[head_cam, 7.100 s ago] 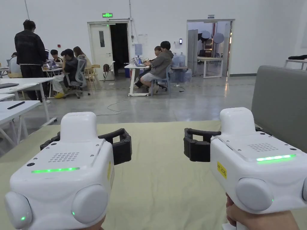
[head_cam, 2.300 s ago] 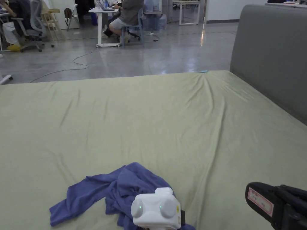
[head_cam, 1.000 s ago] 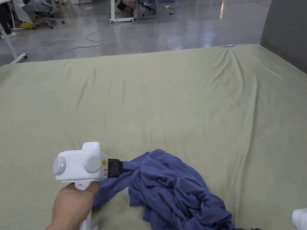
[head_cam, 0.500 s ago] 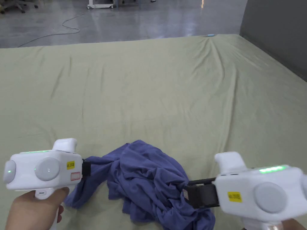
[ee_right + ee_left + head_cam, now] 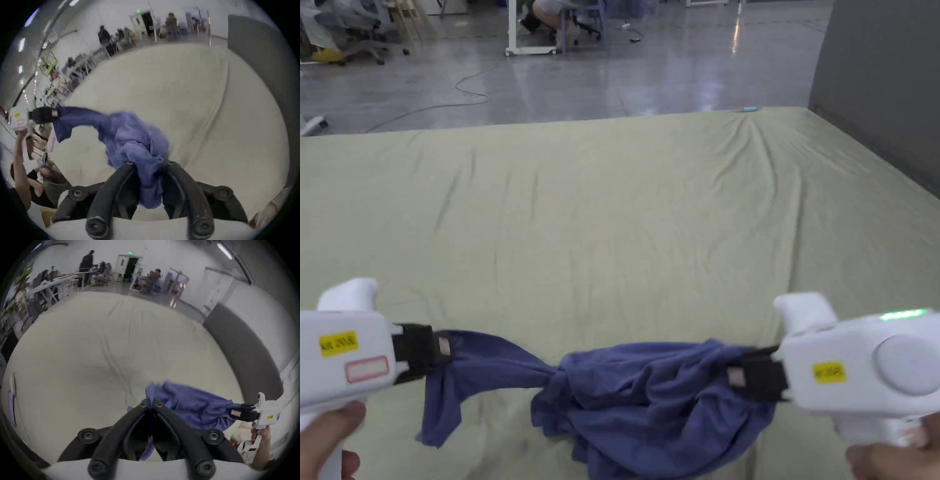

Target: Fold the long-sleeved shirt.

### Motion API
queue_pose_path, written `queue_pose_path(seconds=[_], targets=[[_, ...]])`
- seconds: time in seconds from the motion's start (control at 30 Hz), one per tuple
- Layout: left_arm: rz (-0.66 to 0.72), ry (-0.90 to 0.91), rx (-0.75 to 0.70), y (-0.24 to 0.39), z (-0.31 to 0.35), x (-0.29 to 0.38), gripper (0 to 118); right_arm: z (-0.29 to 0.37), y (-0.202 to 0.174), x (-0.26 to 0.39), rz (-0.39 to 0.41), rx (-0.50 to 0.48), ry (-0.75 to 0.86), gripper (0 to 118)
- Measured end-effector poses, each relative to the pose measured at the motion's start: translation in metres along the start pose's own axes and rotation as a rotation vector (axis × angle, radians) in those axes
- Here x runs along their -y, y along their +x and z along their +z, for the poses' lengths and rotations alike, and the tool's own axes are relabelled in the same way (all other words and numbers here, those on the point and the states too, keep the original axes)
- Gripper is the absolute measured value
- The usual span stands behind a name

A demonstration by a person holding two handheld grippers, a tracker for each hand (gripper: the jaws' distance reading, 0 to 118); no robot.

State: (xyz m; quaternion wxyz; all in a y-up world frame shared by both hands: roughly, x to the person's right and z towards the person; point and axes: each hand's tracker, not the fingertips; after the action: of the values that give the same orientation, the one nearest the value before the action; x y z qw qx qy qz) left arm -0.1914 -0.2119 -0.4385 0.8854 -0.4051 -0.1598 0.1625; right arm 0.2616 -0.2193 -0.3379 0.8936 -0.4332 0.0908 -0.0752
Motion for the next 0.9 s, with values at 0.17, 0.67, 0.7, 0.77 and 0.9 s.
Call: queue_pose_path(seconds=[0.17, 0.67, 0.7, 0.77, 0.9], targets=[[-0.04, 0.217, 0.125, 0.042, 0.067, -0.056, 0, 0.096, -0.003, -0.085, 0.055, 0.041, 0.173, 17], [0.038, 0.51, -0.132, 0.064, 0.133, -0.271, 0, 0.183, -0.005, -0.316, 0.098, 0.35, 0.216, 17], [0.051, 0.515, -0.156, 0.063, 0.129, -0.284, 0, 0.181, -0.003, -0.333, 0.11, 0.402, 0.204, 17], [0.073, 0.514, -0.191, 0.059, 0.122, -0.297, 0, 0.173, 0.005, -0.354, 0.08, 0.396, 0.188, 17], [0.086, 0.519, -0.229, 0.046, 0.111, -0.317, 0, 0.158, 0.012, -0.373, 0.083, 0.45, 0.192, 17]])
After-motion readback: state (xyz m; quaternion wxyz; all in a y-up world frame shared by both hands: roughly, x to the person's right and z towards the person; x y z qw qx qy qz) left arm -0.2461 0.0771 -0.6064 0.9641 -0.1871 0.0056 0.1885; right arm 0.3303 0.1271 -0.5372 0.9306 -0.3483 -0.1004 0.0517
